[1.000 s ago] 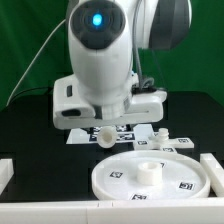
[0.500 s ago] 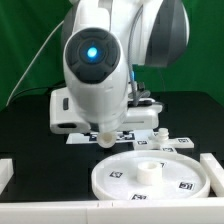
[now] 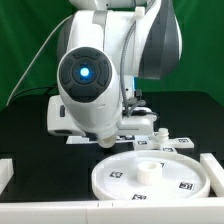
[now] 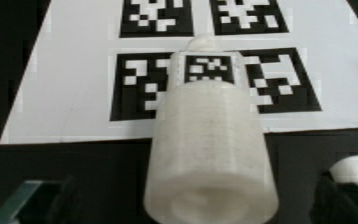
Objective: Assemble round table
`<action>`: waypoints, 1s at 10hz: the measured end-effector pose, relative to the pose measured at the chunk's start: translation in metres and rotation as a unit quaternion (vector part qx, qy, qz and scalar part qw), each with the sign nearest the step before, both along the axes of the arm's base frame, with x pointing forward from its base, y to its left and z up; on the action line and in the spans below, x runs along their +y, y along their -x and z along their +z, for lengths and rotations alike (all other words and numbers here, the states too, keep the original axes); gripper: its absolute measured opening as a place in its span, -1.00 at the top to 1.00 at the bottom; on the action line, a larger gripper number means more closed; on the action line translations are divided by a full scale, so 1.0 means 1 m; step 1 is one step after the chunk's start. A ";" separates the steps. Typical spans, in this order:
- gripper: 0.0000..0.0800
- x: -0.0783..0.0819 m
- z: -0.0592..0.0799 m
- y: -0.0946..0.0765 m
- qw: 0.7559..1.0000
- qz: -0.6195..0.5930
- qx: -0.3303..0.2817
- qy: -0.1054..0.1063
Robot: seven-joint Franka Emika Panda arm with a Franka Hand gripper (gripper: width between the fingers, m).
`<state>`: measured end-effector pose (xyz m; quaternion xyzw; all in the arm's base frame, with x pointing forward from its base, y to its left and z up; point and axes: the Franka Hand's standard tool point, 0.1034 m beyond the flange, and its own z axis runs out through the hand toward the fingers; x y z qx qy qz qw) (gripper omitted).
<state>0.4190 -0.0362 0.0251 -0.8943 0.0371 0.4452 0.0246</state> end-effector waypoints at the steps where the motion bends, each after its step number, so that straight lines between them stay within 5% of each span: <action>1: -0.62 0.001 -0.006 0.005 1.000 -0.003 0.008 -0.001; 4: -0.62 0.006 -0.018 0.023 1.000 0.002 0.025 0.000; 7: -0.55 0.006 -0.018 0.022 1.000 0.002 0.024 0.001; 9: -0.02 0.006 -0.018 0.023 1.000 0.002 0.025 0.000; 10: -0.02 0.008 -0.017 0.022 1.000 0.003 0.026 0.001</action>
Offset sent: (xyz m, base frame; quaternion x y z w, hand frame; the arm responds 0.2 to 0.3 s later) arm -0.0260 0.0027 -0.0140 -0.0192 -0.0364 0.0272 0.9988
